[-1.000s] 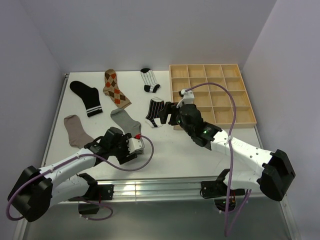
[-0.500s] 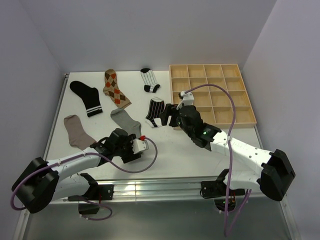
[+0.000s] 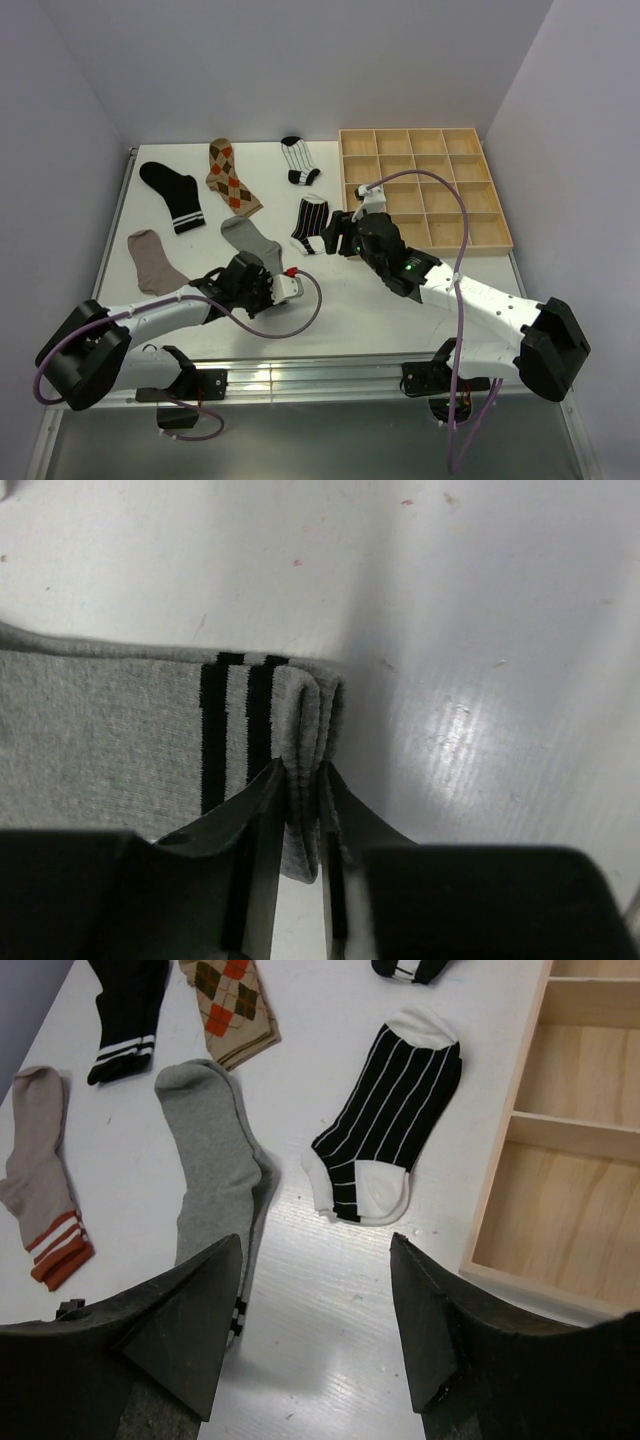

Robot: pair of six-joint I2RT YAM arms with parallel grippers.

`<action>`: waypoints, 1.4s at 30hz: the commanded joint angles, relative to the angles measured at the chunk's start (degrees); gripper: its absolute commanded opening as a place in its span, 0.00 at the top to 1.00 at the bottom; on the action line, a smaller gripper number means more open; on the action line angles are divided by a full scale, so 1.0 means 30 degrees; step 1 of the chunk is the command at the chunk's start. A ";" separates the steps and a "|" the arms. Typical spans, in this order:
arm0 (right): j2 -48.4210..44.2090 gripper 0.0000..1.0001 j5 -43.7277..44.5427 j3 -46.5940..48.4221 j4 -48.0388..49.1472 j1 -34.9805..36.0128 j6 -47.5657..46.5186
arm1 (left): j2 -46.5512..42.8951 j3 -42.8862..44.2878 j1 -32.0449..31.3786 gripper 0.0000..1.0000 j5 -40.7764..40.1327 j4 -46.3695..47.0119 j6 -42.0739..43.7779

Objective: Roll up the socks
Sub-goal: Roll the sock at the center of the board.

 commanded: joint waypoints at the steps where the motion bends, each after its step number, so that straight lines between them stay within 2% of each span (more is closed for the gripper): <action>1: 0.0109 0.32 -0.0218 -0.0276 0.1137 -0.0101 -0.0486 | 0.0100 0.1294 -0.0026 0.77 0.2045 -0.2017 0.0095; 6: -0.0271 0.35 -0.1124 -0.1242 0.1985 -0.0101 -0.0721 | 0.0539 0.3198 0.0647 0.84 0.4769 -0.4709 0.0446; 10: -0.0798 0.36 -0.2033 -0.2470 0.2864 -0.0101 -0.0926 | 0.1912 0.4897 0.1818 0.89 0.8279 -0.7436 0.1353; 16: -0.1619 0.39 -0.4228 -0.4257 0.5028 -0.0072 -0.1277 | 0.4721 0.7882 0.4744 0.94 1.1303 -1.2058 0.4571; 20: -0.0918 0.39 -0.7127 -0.4759 0.6203 0.0278 -0.1978 | 0.7039 0.9319 0.5859 0.97 1.3002 -1.5047 0.6859; 29: 0.3298 0.42 -0.7688 -0.4379 0.9041 0.2622 -0.3590 | 1.0674 1.1488 0.6594 0.99 1.4119 -1.7927 0.8766; 33: 0.6048 0.42 -0.8888 -0.3823 1.0305 0.3150 -0.3856 | 1.1847 1.2253 0.6830 1.00 1.4441 -1.9069 0.9264; 42: 0.7961 0.37 -0.8978 -0.3352 1.1977 0.4645 -0.4061 | 1.3401 1.3074 0.7182 1.00 1.4383 -1.9834 0.9178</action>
